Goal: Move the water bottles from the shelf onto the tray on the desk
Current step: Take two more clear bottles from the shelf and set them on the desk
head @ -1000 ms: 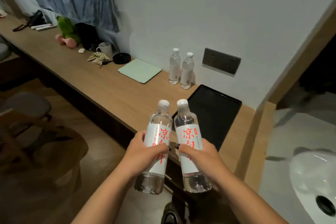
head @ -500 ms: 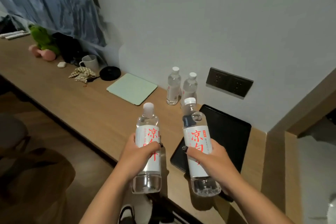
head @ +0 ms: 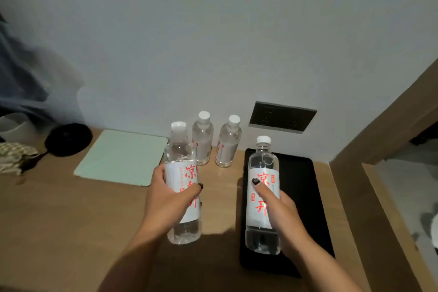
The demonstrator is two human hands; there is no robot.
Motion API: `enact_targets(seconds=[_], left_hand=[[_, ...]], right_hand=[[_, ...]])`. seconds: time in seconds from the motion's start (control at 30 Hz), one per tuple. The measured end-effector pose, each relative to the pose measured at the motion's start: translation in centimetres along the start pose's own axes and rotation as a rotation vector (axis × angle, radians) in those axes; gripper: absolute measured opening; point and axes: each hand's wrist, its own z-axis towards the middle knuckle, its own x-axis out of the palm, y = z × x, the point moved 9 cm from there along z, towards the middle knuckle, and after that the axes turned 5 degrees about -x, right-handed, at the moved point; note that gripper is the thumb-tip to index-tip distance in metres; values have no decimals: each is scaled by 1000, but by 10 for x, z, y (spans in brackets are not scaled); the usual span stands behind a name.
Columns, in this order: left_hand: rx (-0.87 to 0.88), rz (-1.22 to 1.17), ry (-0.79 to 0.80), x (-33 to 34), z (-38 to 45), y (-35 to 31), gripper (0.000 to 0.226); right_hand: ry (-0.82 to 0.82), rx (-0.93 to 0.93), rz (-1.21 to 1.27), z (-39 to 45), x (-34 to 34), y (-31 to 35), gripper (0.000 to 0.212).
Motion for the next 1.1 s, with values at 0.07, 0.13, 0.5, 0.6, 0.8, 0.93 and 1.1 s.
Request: enact_targets(seconds=[0.07,0.13,0.5,0.6,0.8,0.93,1.1], left_hand=[[18,37,22,-6,18,2,61],[41,78,41,-9,36,4,61],[275,368,181,14,93,6,46],[269,348,222,20,104,15,41],[260,335,291,27,120,28,48],[244,306,316,26,126,34,44],[245,261,356,25,128,36,43]], right_hand=[[-66,16,42,3,12,-2,29],[-122,6,44,6,22,0,29],[-286,-221,-286,47,57,31,57],[-291,-225,-277,62,68,24,65],[-275,-246,-313,84,86,8,62],[-232,-264,-315,88,95,-3,65],[-171,-252,-349,91,103,-13,65]])
